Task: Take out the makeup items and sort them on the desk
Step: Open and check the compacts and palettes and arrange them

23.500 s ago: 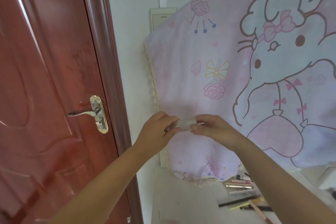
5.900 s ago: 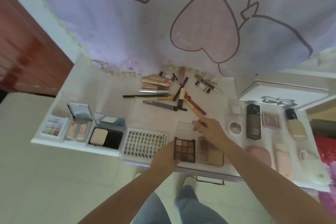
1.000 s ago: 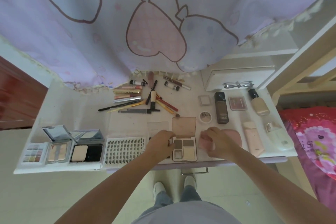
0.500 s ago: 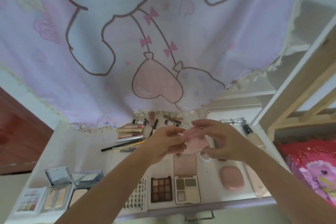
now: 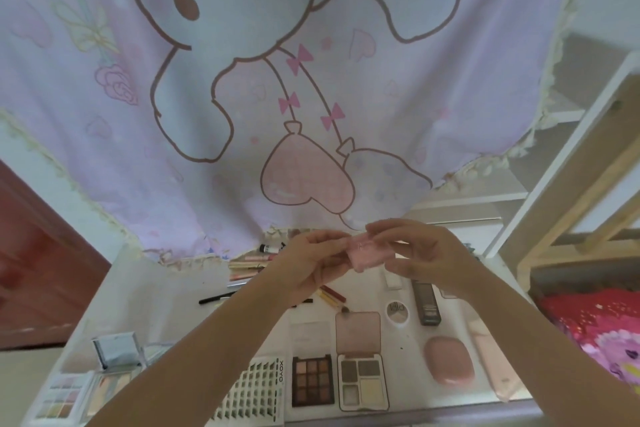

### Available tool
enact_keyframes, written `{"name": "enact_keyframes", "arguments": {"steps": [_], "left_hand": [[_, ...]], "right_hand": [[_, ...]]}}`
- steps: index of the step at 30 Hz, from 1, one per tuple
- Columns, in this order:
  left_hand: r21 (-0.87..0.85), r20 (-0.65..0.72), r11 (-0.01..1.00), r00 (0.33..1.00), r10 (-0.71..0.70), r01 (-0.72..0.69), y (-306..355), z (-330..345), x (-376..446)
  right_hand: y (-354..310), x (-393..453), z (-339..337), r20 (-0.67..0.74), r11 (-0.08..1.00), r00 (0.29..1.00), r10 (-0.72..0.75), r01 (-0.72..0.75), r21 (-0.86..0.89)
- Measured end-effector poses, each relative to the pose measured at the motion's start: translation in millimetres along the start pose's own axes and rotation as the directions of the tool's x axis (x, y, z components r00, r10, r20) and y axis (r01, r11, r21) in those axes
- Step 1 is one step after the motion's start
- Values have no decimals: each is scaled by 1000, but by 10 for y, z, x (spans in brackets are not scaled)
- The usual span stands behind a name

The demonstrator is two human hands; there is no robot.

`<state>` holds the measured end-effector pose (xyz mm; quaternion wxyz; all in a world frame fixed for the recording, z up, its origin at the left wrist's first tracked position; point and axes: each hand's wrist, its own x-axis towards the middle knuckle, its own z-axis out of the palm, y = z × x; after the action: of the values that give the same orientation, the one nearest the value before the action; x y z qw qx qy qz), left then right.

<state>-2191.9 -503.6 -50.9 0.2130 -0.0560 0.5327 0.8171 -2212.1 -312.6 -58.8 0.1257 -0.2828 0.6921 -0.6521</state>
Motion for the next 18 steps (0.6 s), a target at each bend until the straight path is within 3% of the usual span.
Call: {"name": "enact_keyframes", "arguments": {"steps": [6, 10, 18], "left_hand": [[20, 55, 996, 995, 85, -86, 67, 1, -66], [148, 17, 978, 989, 150, -150, 59, -15, -91], [171, -50, 960, 971, 234, -223, 28, 32, -107]], "right_hand": [[-172, 48, 59, -145, 995, 989, -8, -6, -100], [-204, 64, 105, -248, 986, 969, 1, -42, -159], [-200, 97, 170, -243, 990, 968, 59, -88, -113]]}}
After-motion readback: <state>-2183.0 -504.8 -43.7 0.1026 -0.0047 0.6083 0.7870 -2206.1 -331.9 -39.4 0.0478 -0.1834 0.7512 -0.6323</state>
